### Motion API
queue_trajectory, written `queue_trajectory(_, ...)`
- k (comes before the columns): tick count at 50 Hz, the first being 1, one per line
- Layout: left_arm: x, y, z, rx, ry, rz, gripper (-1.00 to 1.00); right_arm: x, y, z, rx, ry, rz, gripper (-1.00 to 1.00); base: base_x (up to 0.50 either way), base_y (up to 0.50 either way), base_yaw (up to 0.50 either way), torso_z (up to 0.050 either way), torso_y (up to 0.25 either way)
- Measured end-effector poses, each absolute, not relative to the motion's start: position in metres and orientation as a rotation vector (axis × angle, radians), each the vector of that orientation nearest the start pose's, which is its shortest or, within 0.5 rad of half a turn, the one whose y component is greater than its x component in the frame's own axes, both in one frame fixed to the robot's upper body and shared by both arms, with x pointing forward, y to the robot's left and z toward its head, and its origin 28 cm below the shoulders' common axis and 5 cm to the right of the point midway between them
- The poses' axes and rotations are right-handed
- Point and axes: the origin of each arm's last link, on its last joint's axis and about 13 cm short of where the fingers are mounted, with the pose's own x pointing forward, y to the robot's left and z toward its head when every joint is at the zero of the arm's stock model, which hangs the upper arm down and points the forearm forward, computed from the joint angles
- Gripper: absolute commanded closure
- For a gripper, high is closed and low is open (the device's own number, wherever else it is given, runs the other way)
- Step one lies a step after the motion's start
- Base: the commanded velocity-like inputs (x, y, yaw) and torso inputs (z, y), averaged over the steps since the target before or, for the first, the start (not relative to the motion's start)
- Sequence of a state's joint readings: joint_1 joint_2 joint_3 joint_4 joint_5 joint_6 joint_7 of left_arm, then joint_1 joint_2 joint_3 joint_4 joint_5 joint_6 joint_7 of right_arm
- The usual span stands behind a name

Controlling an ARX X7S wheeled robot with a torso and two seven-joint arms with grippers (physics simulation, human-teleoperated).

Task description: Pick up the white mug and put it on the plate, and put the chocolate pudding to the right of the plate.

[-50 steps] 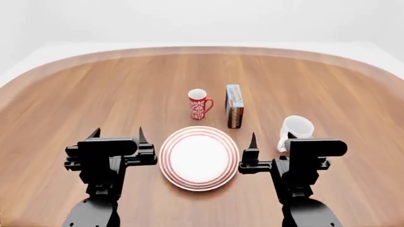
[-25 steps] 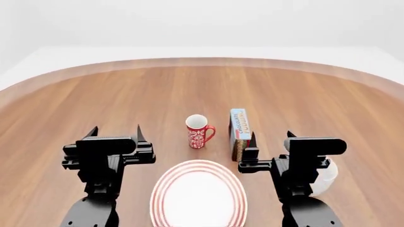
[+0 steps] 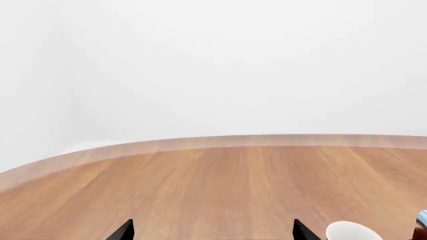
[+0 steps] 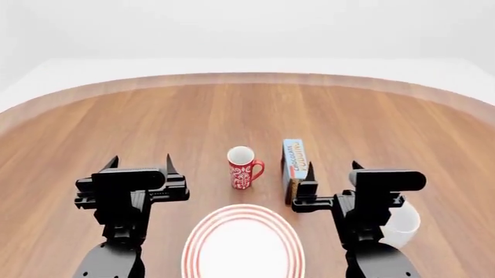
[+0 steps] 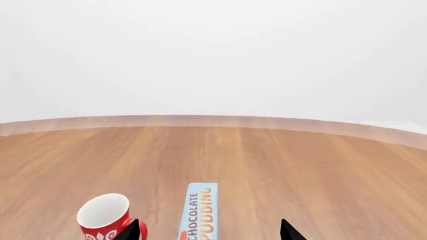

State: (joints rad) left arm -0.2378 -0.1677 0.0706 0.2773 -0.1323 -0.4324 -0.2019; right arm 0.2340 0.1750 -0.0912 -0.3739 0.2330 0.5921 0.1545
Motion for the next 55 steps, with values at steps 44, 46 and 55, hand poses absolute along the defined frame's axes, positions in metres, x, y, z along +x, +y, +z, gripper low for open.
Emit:
queue_trajectory(44, 0.255, 0.228, 0.096, 0.043, -0.073, 0.131, -1.0, 0.225, -0.115, 0.071, 0.073, 0.214, -0.453, -1.0, 0.01, 0.0, 0.0, 0.0, 0.0)
queue_trajectory(46, 0.255, 0.228, 0.096, 0.042, -0.073, 0.132, -1.0, 0.221, -0.117, 0.07, 0.068, 0.219, -0.466, -1.0, 0.0, 0.0, 0.0, 0.0, 0.0)
queue_trajectory(55, 0.255, 0.228, 0.096, 0.042, -0.073, 0.135, -1.0, 0.201, -0.123, 0.069, 0.042, 0.244, -0.515, -1.0, 0.0, 0.0, 0.0, 0.0, 0.0)
